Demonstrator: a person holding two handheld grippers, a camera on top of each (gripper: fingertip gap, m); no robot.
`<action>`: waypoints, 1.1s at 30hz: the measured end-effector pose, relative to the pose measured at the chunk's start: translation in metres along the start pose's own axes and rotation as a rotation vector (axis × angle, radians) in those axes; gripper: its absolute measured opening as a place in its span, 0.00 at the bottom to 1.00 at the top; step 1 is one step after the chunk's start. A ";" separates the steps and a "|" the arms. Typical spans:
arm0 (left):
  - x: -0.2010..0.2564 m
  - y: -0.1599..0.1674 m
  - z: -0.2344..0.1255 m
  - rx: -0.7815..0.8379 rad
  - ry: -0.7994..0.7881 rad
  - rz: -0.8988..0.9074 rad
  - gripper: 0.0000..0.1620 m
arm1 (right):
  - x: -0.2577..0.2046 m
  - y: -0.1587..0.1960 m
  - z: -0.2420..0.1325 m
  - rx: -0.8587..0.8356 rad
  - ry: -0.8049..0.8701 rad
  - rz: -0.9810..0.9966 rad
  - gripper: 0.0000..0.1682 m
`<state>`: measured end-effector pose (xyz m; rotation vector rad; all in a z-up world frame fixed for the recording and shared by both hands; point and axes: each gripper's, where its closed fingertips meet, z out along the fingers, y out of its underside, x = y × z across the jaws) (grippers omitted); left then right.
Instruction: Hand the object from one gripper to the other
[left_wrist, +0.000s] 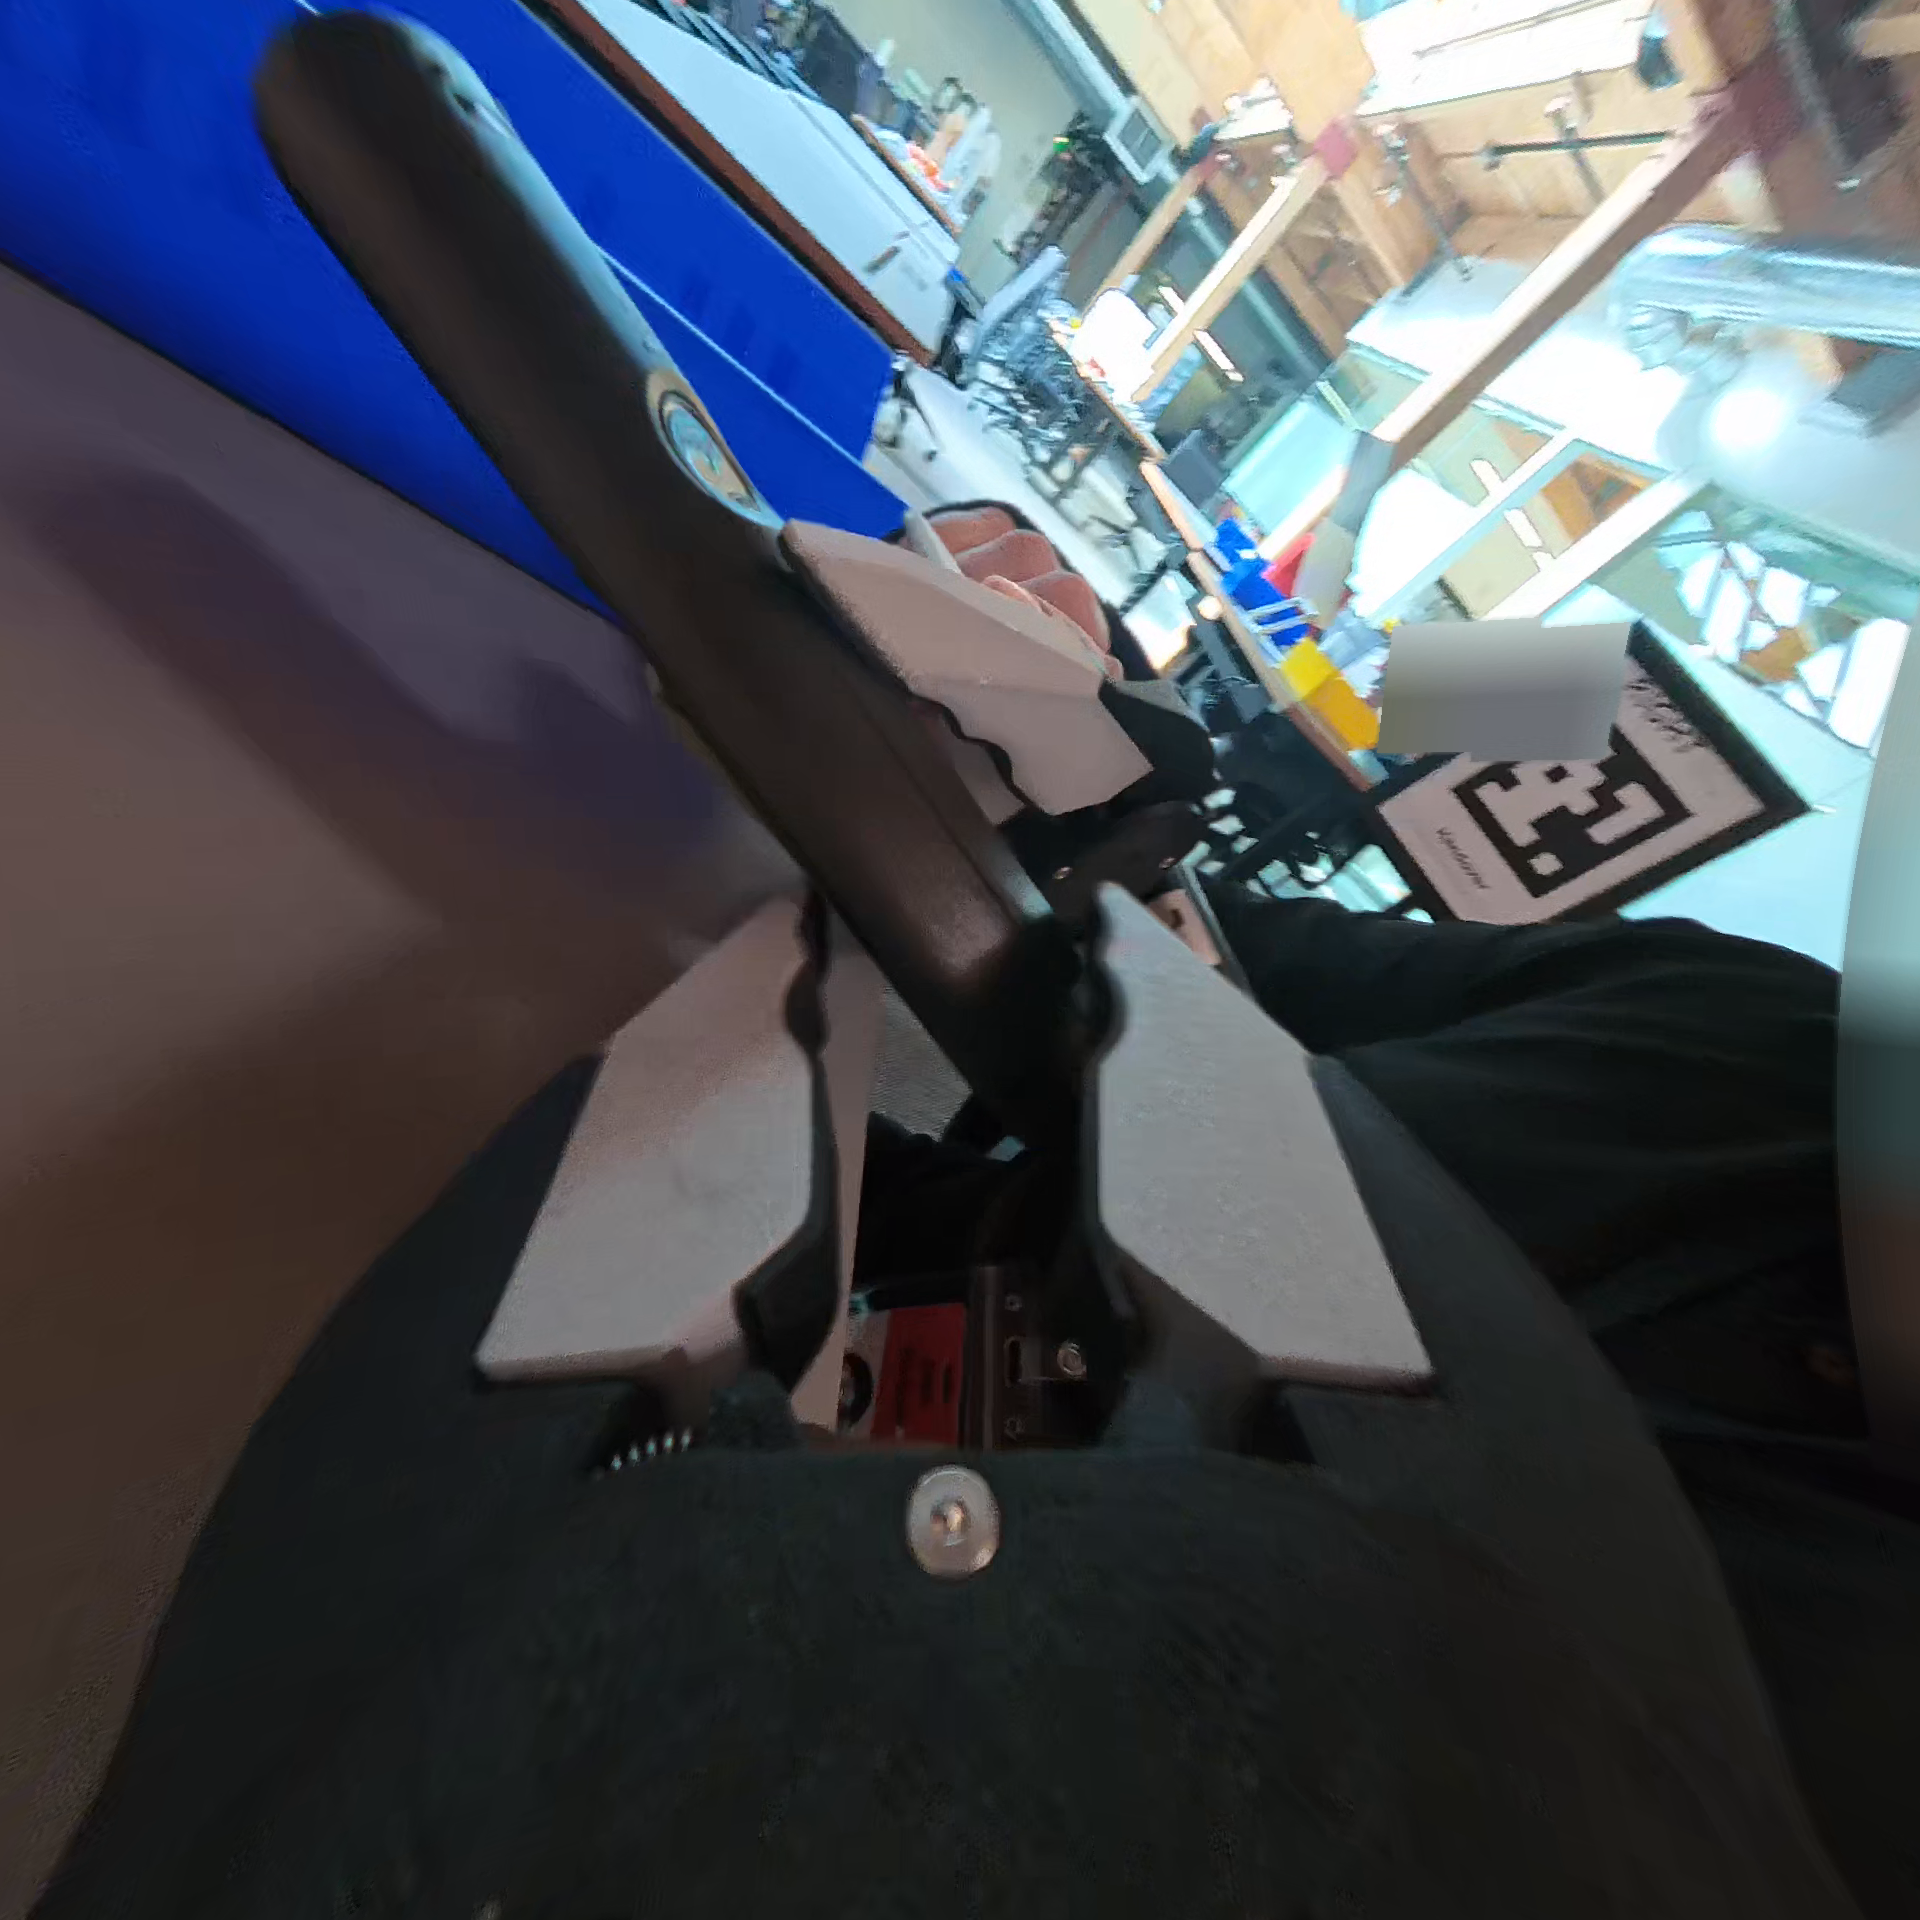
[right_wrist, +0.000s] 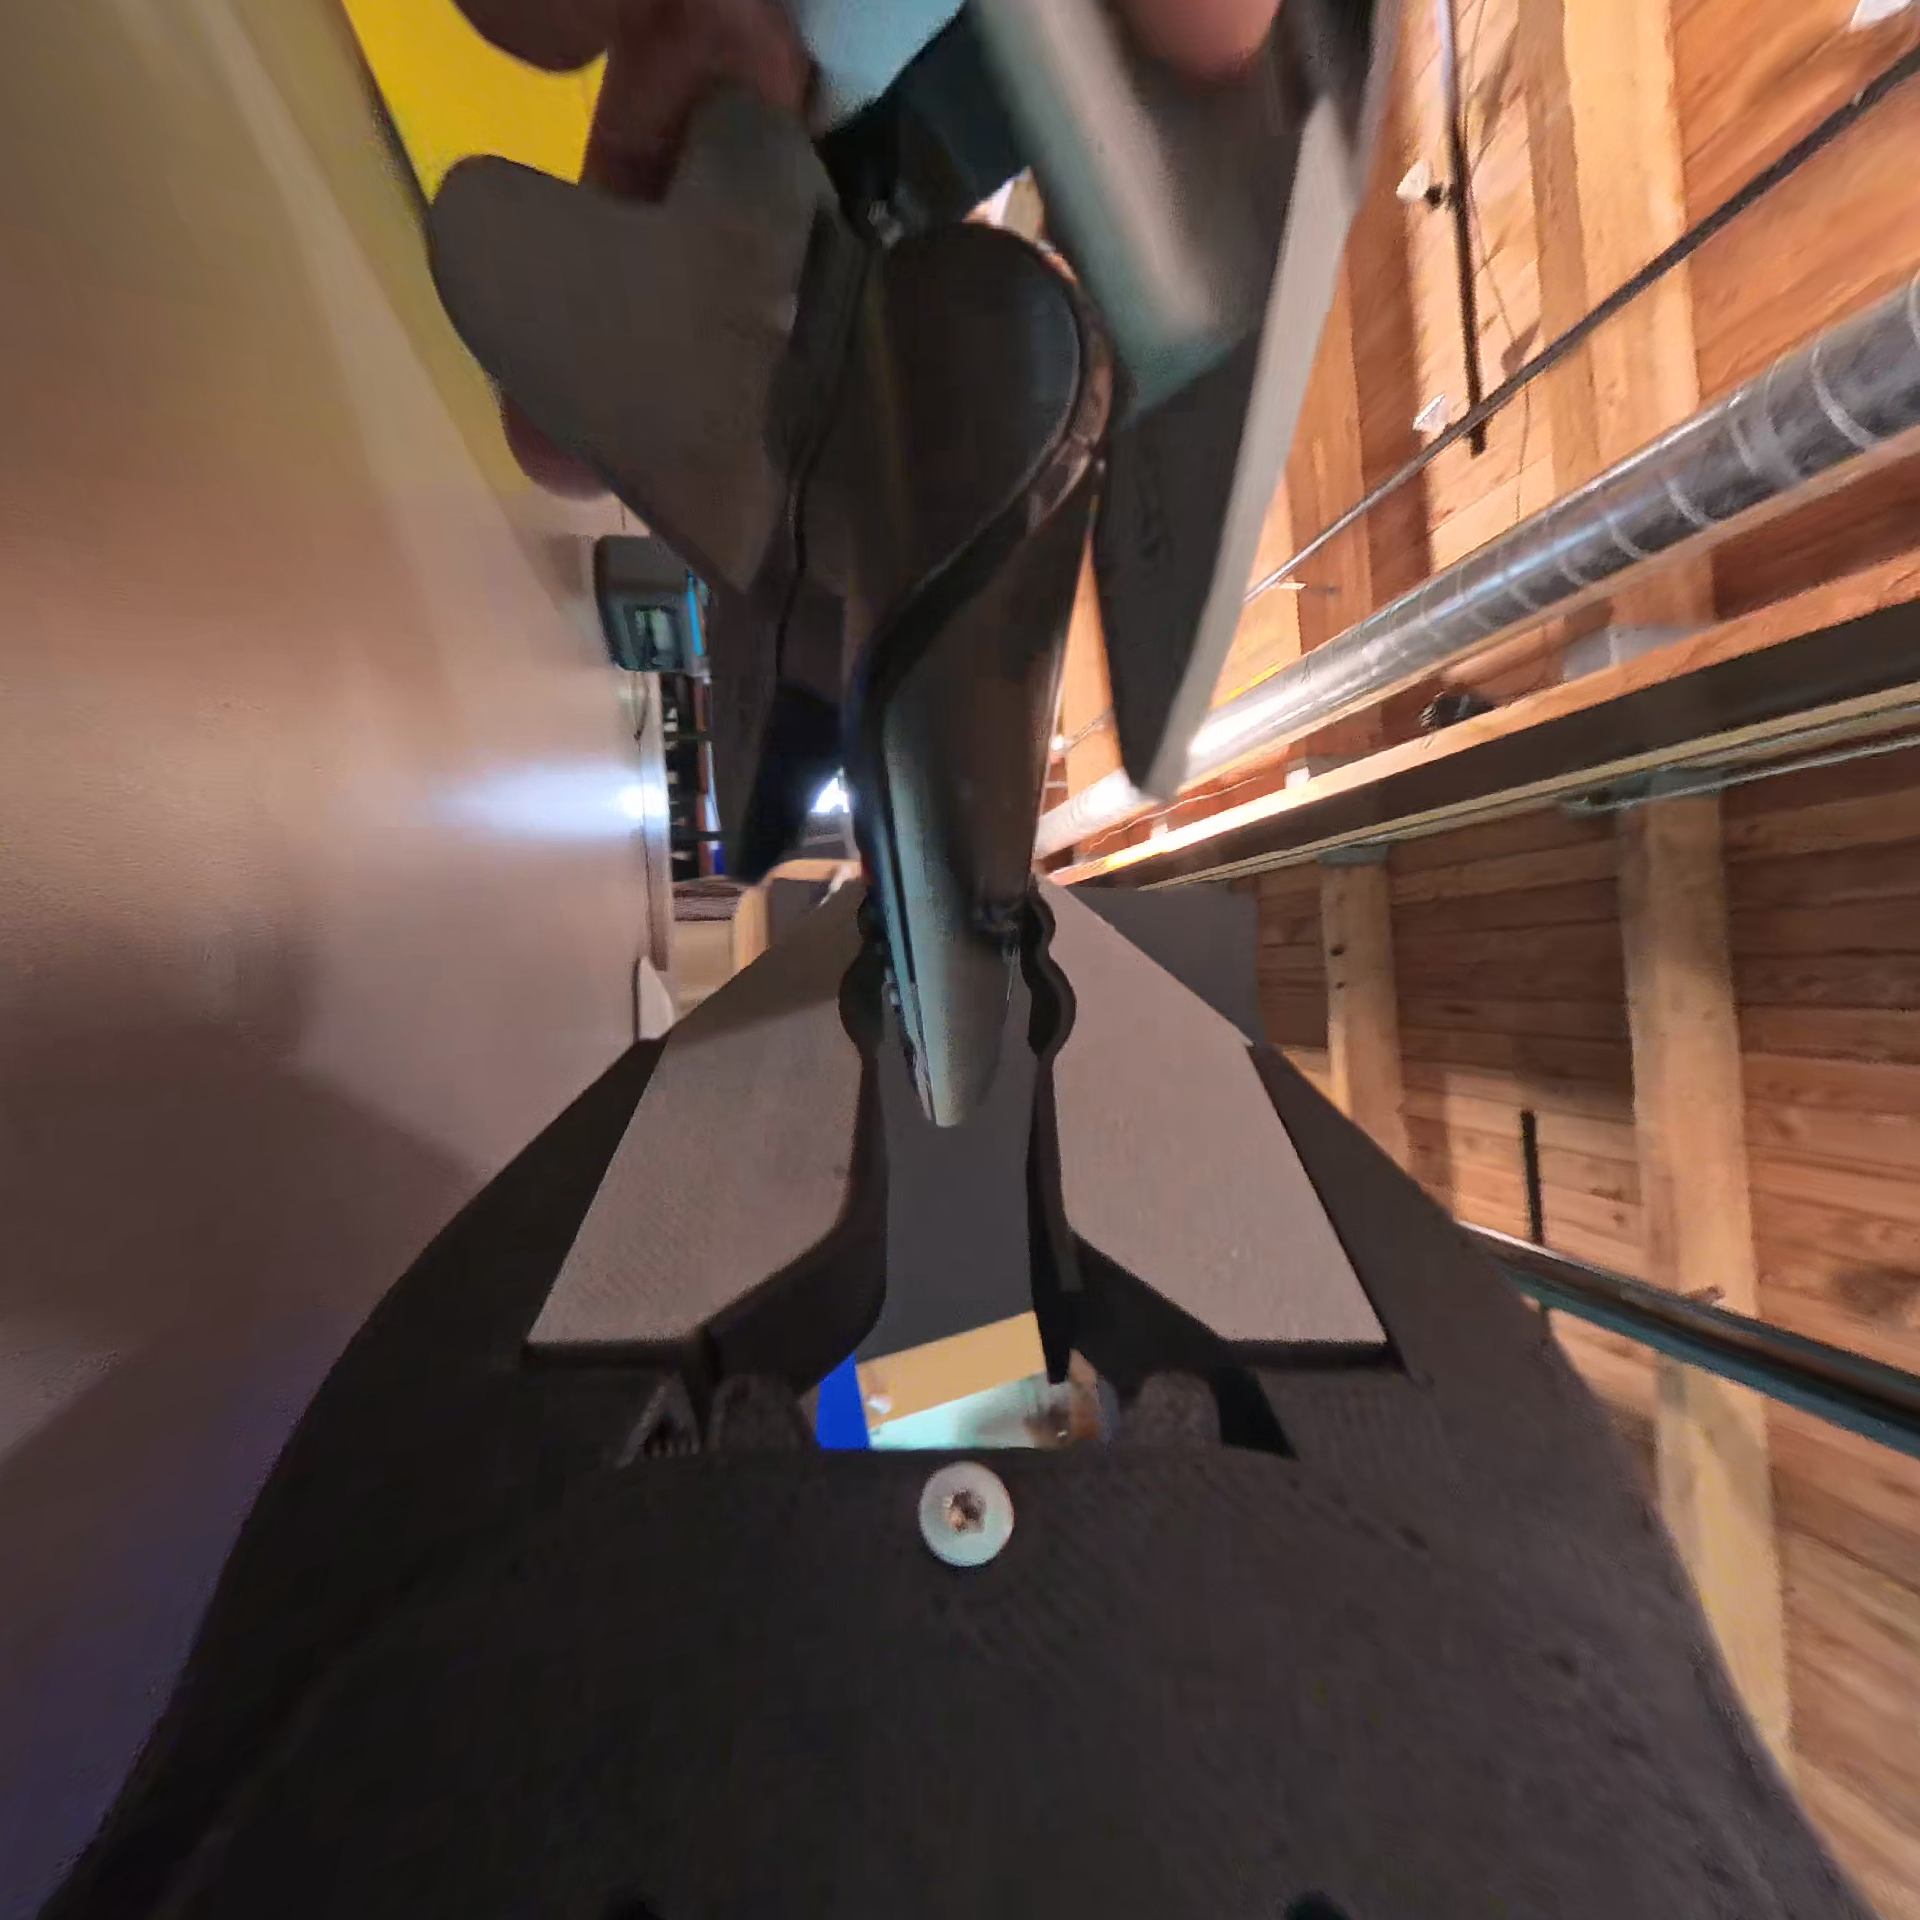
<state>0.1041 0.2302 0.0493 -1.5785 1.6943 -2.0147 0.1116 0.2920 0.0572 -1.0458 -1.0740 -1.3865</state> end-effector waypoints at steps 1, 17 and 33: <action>0.003 0.001 0.002 -0.002 0.043 -0.005 0.25 | 0.001 -0.003 0.001 0.008 0.014 -0.025 0.13; -0.015 -0.045 -0.017 0.273 -0.004 0.020 0.14 | 0.017 0.043 -0.010 -0.157 0.047 0.192 0.00; 0.052 -0.040 -0.020 0.238 0.036 0.443 0.14 | 0.097 -0.037 -0.029 0.573 -0.778 1.739 0.33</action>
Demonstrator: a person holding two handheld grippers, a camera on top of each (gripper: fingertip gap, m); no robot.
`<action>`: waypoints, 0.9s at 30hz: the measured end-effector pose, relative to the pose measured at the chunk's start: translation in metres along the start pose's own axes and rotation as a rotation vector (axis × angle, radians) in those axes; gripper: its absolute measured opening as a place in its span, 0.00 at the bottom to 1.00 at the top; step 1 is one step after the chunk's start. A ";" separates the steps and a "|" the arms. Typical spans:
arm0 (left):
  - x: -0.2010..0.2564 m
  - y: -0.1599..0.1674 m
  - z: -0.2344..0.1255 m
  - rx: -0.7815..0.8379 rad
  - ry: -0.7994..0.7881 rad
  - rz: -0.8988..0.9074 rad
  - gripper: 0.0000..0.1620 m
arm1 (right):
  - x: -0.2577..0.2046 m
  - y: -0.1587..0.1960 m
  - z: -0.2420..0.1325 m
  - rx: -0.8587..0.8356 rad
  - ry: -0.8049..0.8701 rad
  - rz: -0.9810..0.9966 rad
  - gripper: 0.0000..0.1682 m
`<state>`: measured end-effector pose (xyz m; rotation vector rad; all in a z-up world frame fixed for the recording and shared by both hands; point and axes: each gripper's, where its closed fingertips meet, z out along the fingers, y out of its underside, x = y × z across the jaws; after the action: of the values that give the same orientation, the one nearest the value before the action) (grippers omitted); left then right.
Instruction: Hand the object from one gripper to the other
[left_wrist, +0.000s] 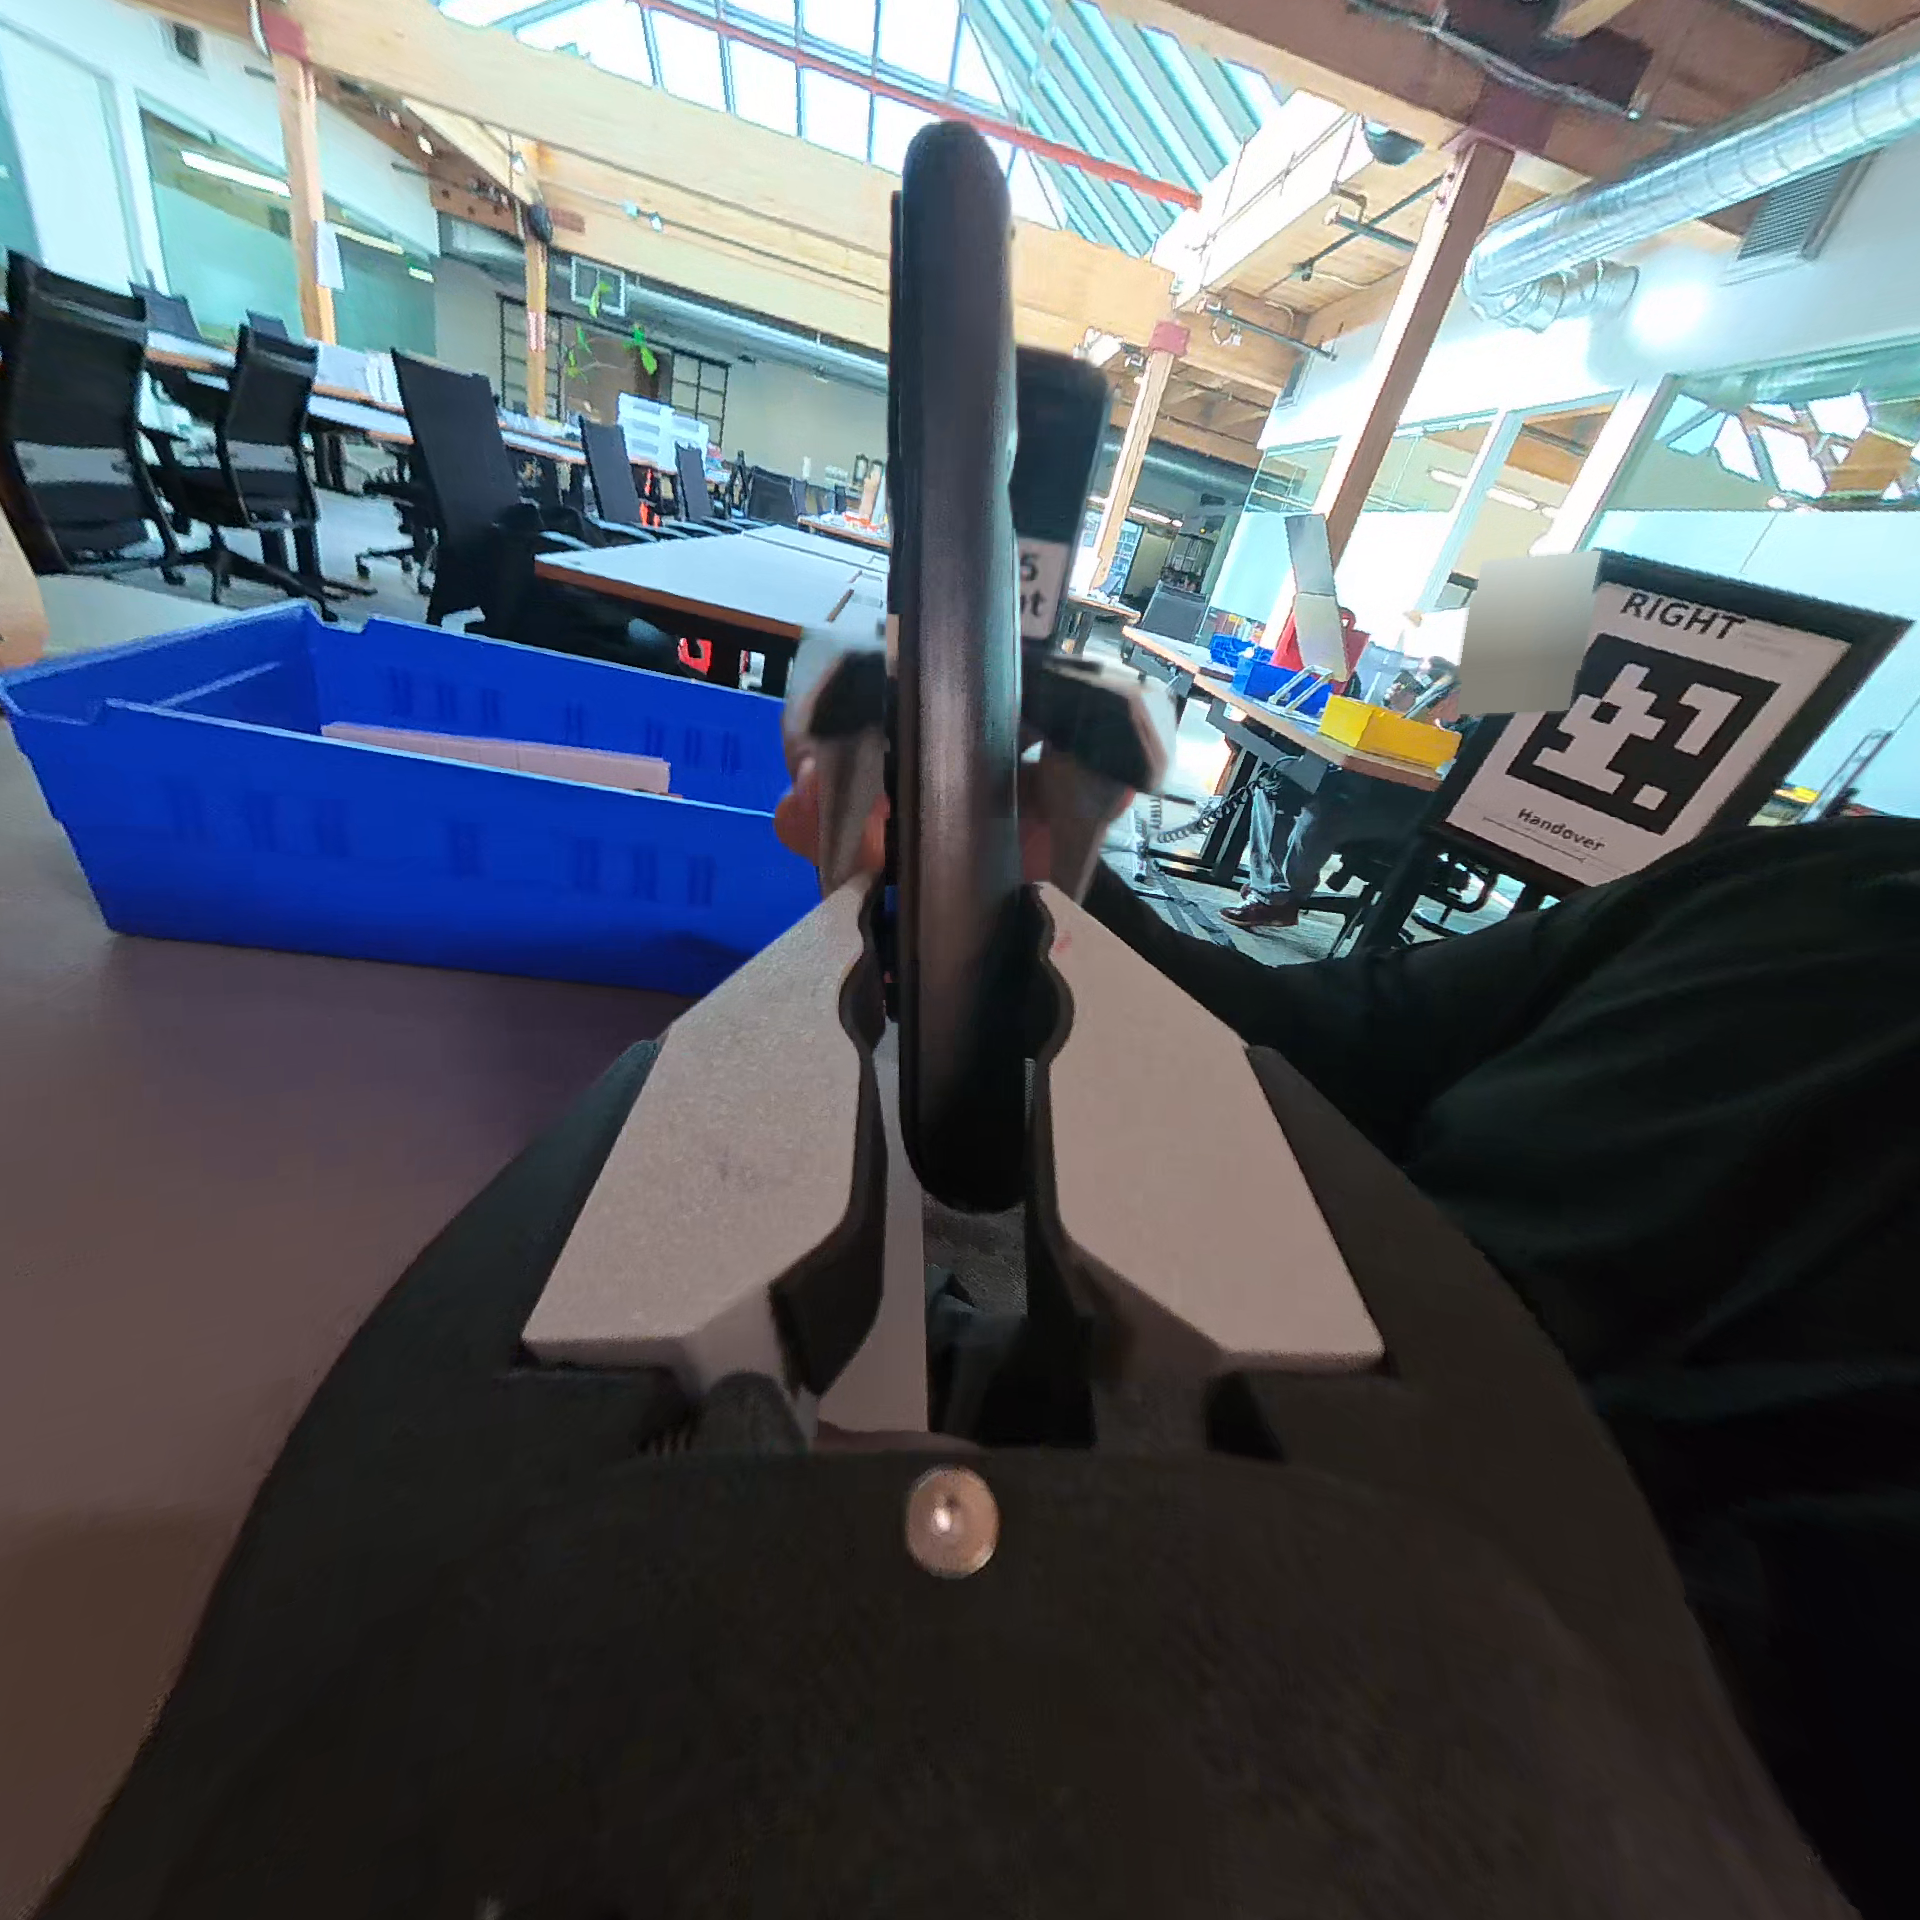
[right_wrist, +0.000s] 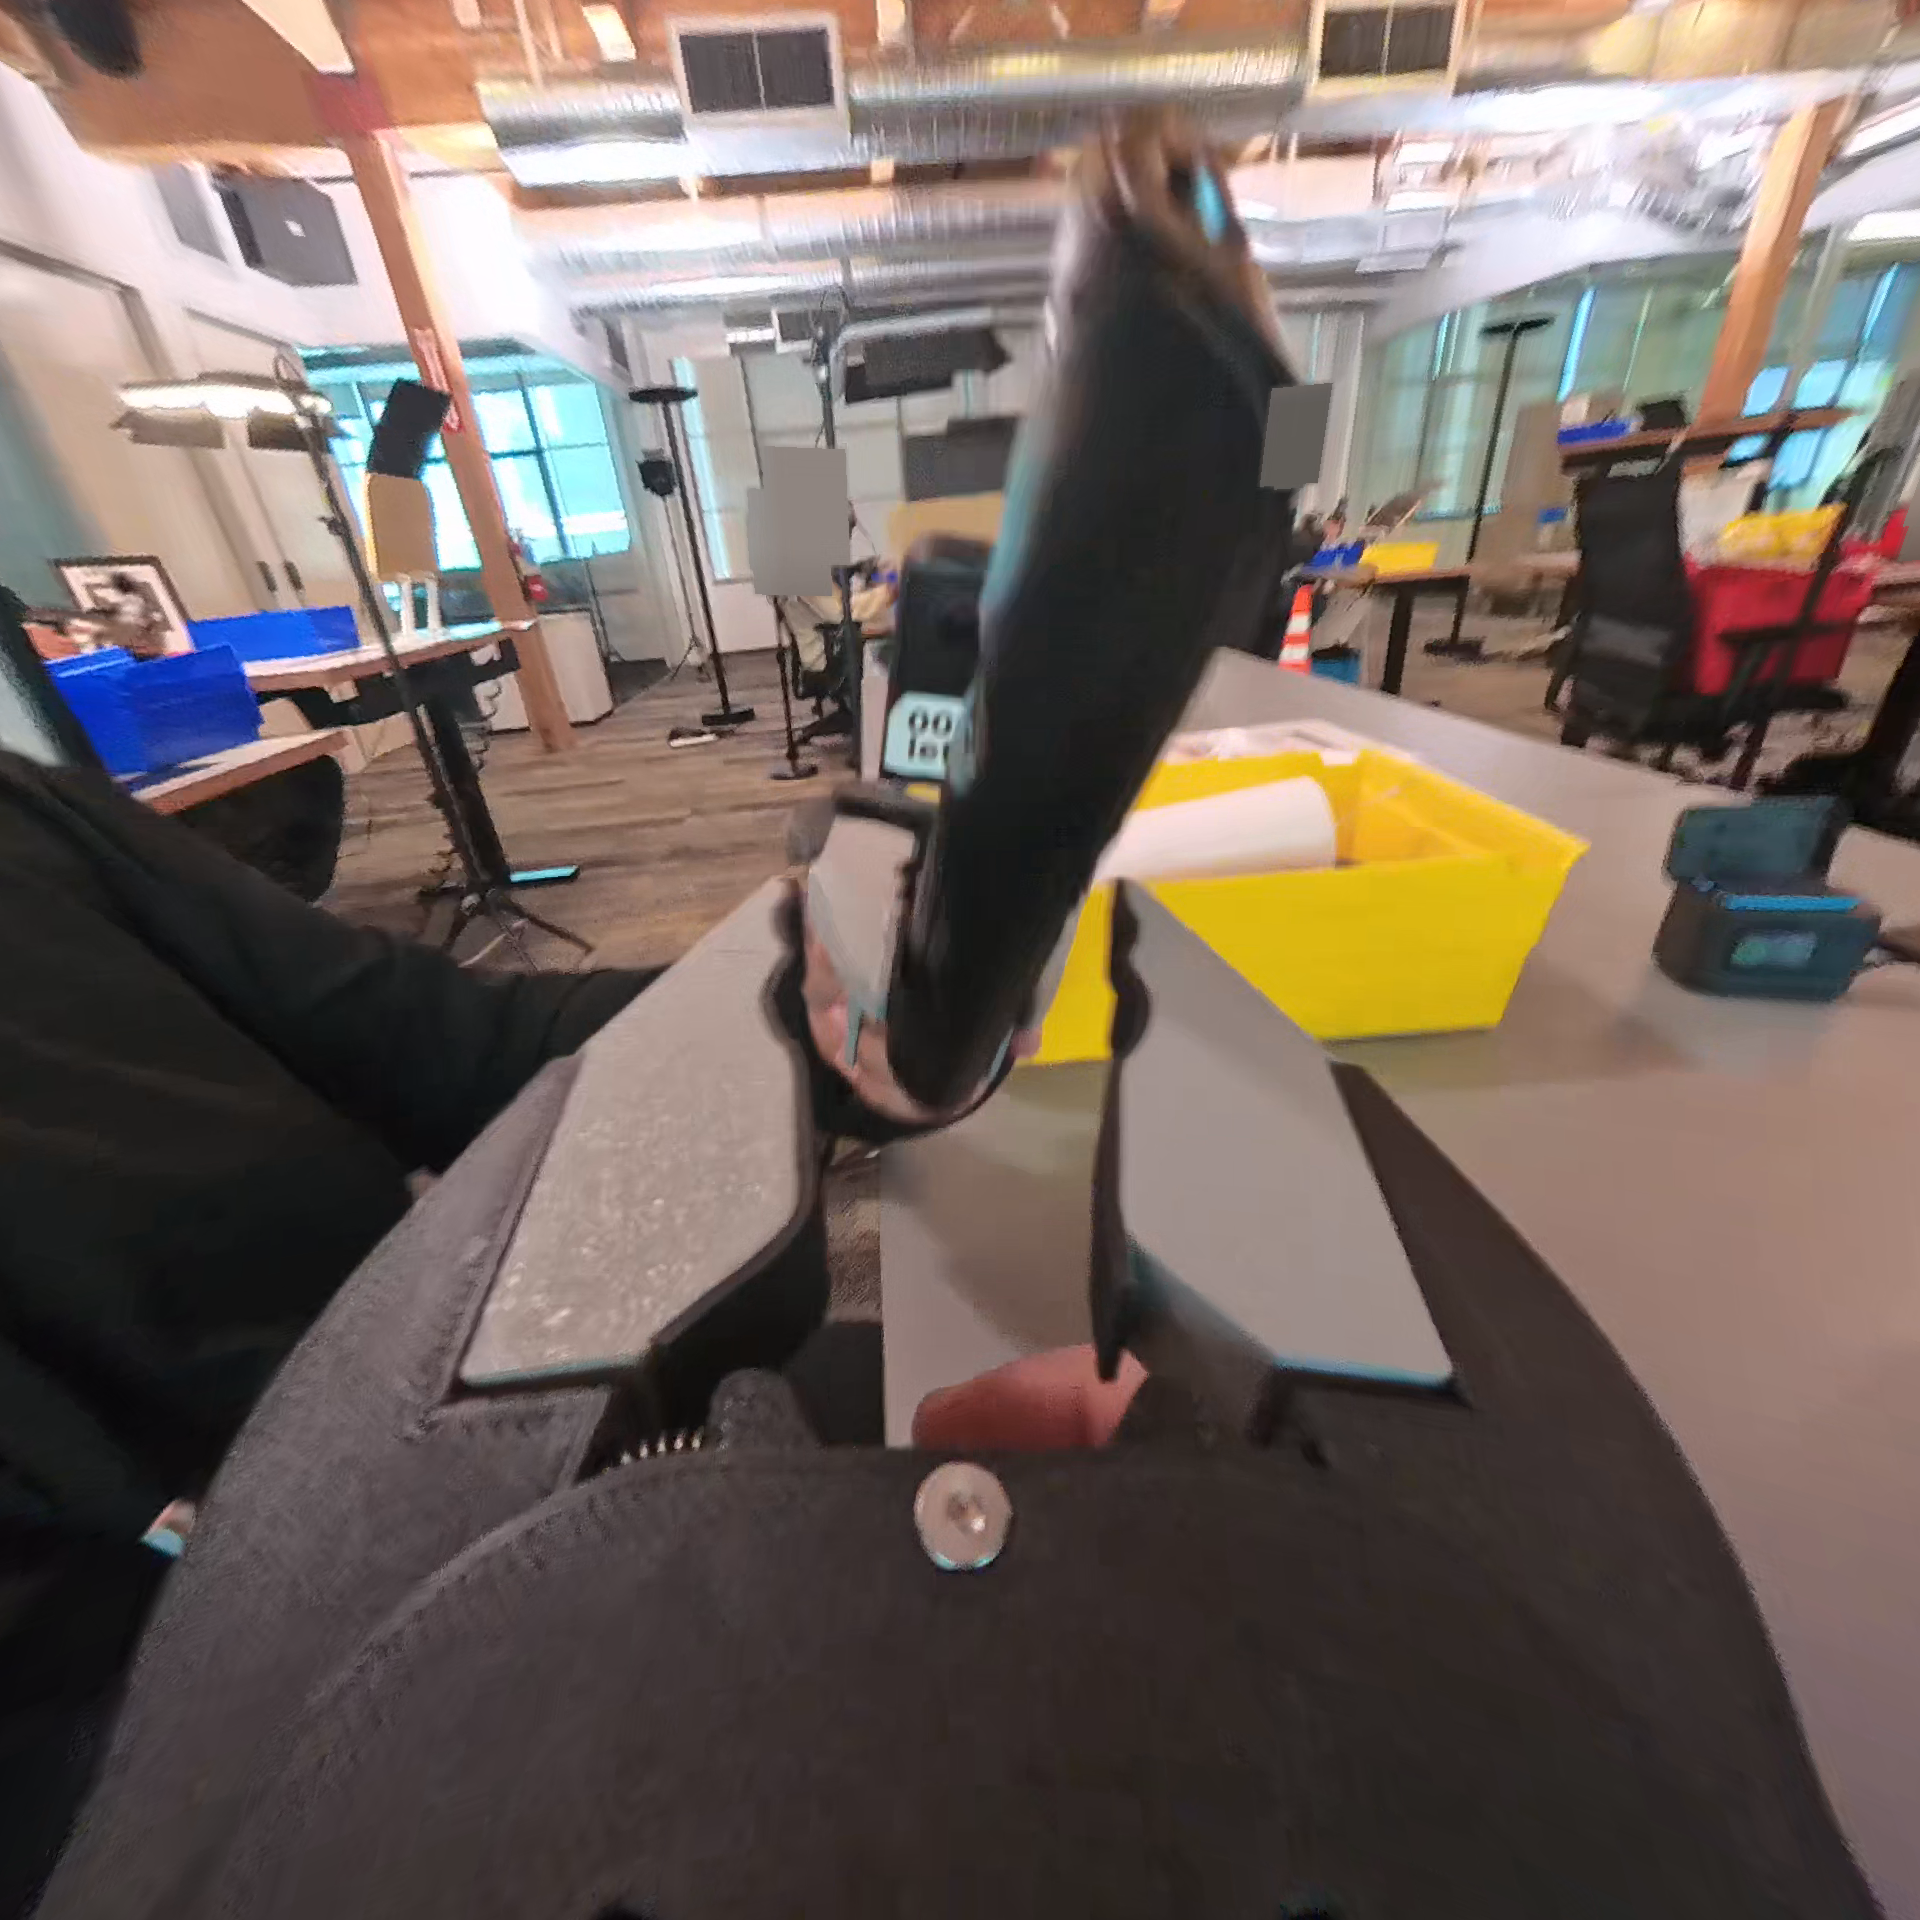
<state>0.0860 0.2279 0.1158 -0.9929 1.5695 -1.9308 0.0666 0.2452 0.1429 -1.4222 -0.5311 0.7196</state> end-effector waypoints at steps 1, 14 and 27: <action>0.000 0.003 0.002 -0.011 0.001 -0.007 0.14 | 0.002 -0.007 0.002 0.028 0.017 -0.024 0.23; -0.029 0.003 -0.024 -0.060 -0.116 -0.286 0.36 | 0.029 0.002 0.000 -0.177 0.480 -1.003 0.14; 0.002 0.006 -0.014 -0.042 0.146 -0.486 0.45 | 0.051 0.033 -0.013 -0.501 0.753 -1.870 0.13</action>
<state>0.0734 0.2338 0.1098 -1.3797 1.5551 -2.3438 0.1066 0.2726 0.1045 -0.8967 -1.1135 -1.4379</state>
